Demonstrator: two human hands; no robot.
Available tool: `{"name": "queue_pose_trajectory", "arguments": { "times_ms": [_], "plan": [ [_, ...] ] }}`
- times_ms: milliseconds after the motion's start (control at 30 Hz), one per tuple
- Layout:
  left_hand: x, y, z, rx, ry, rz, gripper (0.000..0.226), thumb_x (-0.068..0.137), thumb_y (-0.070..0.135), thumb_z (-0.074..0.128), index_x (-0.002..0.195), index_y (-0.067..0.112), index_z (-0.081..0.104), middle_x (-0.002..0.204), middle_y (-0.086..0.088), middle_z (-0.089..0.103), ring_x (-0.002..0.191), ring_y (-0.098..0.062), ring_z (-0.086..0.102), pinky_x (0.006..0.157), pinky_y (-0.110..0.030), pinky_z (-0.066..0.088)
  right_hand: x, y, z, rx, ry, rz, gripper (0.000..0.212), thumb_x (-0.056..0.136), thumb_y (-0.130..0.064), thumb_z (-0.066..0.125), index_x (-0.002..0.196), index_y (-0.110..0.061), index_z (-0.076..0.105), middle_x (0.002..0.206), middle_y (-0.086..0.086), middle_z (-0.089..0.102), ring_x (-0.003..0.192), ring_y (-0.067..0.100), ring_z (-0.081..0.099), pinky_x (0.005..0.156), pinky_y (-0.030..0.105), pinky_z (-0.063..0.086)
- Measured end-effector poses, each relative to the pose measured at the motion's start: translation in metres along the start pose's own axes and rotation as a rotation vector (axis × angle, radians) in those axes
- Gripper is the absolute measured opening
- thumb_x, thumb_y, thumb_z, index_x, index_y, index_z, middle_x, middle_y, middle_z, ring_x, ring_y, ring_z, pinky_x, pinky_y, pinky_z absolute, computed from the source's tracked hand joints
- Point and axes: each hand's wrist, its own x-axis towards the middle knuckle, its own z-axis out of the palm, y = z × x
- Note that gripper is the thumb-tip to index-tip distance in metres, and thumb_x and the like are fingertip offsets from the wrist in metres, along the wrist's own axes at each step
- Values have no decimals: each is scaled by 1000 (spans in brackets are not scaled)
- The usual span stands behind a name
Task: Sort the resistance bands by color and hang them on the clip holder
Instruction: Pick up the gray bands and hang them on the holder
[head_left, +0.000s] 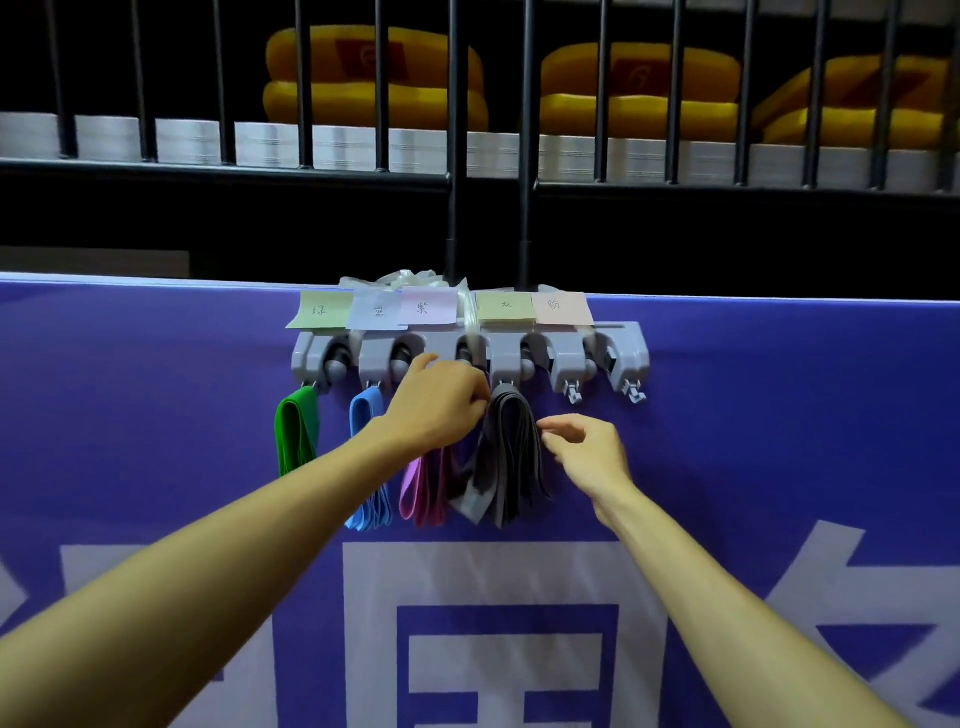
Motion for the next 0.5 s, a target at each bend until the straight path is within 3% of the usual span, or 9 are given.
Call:
{"name": "queue_pose_trajectory", "arguments": {
  "times_ms": [67, 233, 333, 500],
  "plan": [
    [-10, 4, -9, -39, 43, -1, 25, 90, 15, 51, 99, 19, 73, 98, 4, 72, 95, -18, 60, 110, -35, 18, -7, -4, -9, -16, 2, -3, 21, 86, -7, 65, 89, -27, 73, 90, -10, 72, 90, 7, 65, 89, 34, 54],
    [-41, 21, -26, -193, 121, -36, 21, 88, 15, 56, 99, 22, 73, 91, 9, 65, 88, -12, 55, 90, -31, 29, -32, -14, -24, -61, -23, -51, 23, 86, -9, 63, 88, -30, 72, 91, -13, 71, 94, 8, 65, 88, 38, 55],
    [-66, 31, -29, -342, 122, -58, 21, 86, 12, 57, 97, 20, 73, 87, 8, 64, 85, -9, 54, 85, -31, 44, -50, -14, -29, -100, -79, -95, 22, 86, -11, 63, 91, -30, 73, 91, -13, 71, 92, 7, 66, 86, 39, 56],
    [-120, 47, -22, -469, 66, -126, 18, 83, 9, 59, 93, 17, 72, 87, 7, 68, 79, -3, 58, 75, -19, 46, -90, -2, -23, -93, -236, -101, 19, 87, -12, 65, 96, -26, 73, 91, -6, 73, 85, 15, 68, 78, 37, 59]
  ]
}}
